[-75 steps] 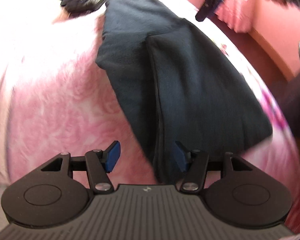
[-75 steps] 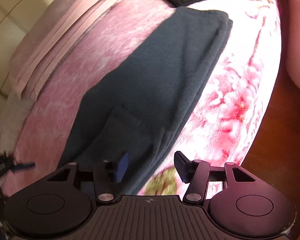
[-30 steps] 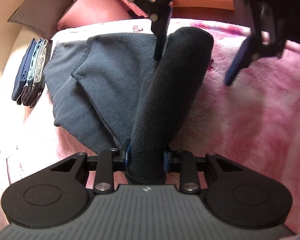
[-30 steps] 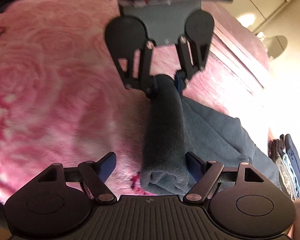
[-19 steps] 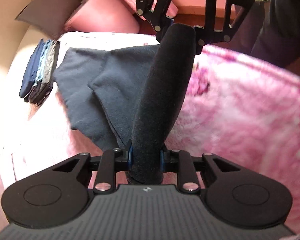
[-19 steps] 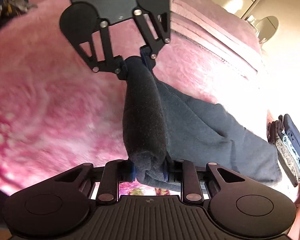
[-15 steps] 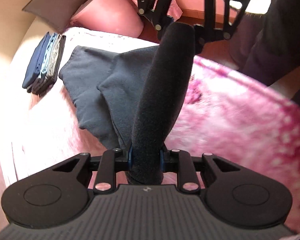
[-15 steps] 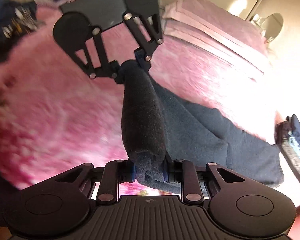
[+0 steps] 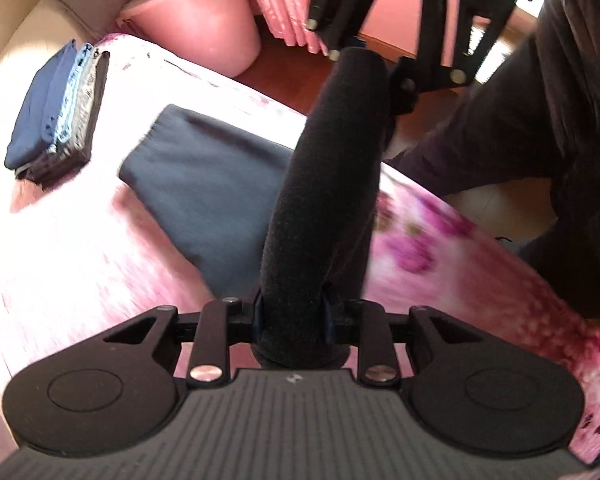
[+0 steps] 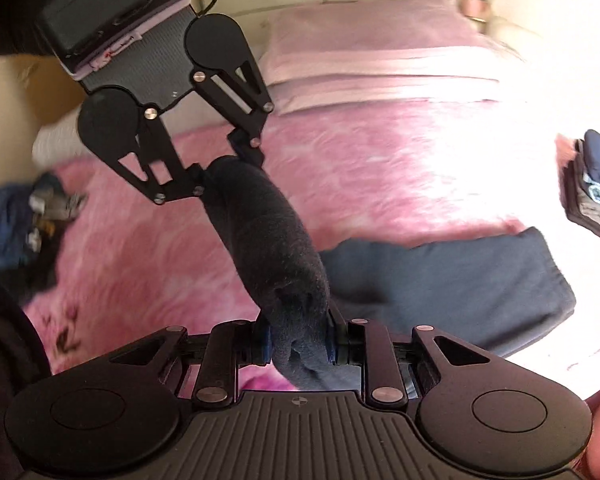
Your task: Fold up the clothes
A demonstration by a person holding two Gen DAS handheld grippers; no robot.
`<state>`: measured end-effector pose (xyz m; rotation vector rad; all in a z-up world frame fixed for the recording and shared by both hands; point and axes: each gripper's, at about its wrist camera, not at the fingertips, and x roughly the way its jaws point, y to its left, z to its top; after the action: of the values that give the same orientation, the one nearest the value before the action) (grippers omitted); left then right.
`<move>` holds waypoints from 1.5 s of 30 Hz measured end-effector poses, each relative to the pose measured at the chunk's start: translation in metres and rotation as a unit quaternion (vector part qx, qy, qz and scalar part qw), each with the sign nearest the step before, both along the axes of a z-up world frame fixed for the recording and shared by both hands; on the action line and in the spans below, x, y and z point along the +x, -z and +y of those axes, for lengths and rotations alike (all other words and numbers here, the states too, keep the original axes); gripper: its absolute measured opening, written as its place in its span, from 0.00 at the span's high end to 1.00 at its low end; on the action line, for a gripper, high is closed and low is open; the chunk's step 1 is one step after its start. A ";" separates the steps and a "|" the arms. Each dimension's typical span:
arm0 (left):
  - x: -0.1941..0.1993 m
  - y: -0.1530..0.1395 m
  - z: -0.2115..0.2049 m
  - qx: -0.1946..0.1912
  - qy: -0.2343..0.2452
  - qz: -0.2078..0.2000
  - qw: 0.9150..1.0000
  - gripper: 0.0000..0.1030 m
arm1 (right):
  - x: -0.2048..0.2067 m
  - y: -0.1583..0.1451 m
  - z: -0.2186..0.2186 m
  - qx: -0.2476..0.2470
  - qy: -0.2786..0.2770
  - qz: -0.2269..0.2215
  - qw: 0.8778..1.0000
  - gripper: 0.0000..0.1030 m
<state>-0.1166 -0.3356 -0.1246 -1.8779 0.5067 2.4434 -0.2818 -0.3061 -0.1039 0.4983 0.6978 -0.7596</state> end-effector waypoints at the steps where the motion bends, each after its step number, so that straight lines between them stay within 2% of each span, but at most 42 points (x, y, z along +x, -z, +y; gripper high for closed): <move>1: -0.014 -0.004 -0.015 0.001 0.000 0.000 1.000 0.76 | -0.014 -0.003 -0.015 0.002 0.009 -0.011 1.000 0.77; 5: -0.077 0.001 -0.077 0.009 -0.006 -0.005 1.000 0.75 | -0.073 0.002 -0.073 0.028 0.053 -0.058 0.996 0.77; 11: -0.163 0.047 -0.161 0.046 0.007 -0.031 0.998 0.74 | -0.156 0.038 -0.153 0.094 0.111 -0.109 0.983 0.77; 16: -0.219 0.086 -0.210 0.083 0.023 -0.059 0.995 0.73 | -0.212 0.074 -0.198 0.152 0.161 -0.137 0.966 0.77; 21: -0.252 0.133 -0.249 0.125 0.023 -0.103 0.987 0.71 | -0.249 0.118 -0.232 0.211 0.205 -0.162 0.942 0.77; 24: -0.261 0.150 -0.270 0.148 0.015 -0.116 0.982 0.71 | -0.260 0.135 -0.245 0.226 0.224 -0.176 0.931 0.77; 28: -0.261 0.169 -0.298 0.193 -0.031 -0.120 0.973 0.66 | -0.273 0.159 -0.256 0.255 0.252 -0.206 0.911 0.77; 30: -0.258 0.176 -0.310 0.215 -0.062 -0.117 0.968 0.65 | -0.278 0.167 -0.257 0.264 0.268 -0.211 0.902 0.69; 31: -0.256 0.176 -0.313 0.222 -0.071 -0.112 0.966 0.65 | -0.281 0.168 -0.256 0.267 0.279 -0.210 0.898 0.59; 32: -0.252 0.173 -0.314 0.225 -0.079 -0.105 0.965 0.64 | -0.283 0.168 -0.254 0.269 0.288 -0.210 0.895 0.54; 34: -0.244 0.167 -0.317 0.232 -0.094 -0.090 0.964 0.62 | -0.290 0.162 -0.246 0.268 0.302 -0.222 0.888 0.54; 36: -0.234 0.162 -0.321 0.248 -0.123 -0.068 0.959 0.61 | -0.295 0.155 -0.238 0.267 0.315 -0.237 0.879 0.54; 40: -0.222 0.158 -0.337 0.283 -0.199 -0.019 0.938 0.67 | -0.299 0.149 -0.228 0.258 0.342 -0.257 0.866 0.56; 41: -0.218 0.156 -0.338 0.286 -0.208 -0.015 0.935 0.70 | -0.298 0.149 -0.228 0.258 0.348 -0.254 0.865 0.74; 43: -0.220 0.147 -0.336 0.278 -0.214 -0.011 0.936 0.70 | -0.296 0.148 -0.231 0.263 0.352 -0.256 0.861 0.76; 45: -0.214 0.138 -0.334 0.264 -0.213 -0.007 0.941 0.71 | -0.292 0.143 -0.233 0.256 0.346 -0.262 0.864 0.76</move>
<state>-0.3307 -0.6701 -0.2626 -1.8928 -0.5699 2.4367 -0.5740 -0.5393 -0.2467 1.4375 0.1727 -1.0436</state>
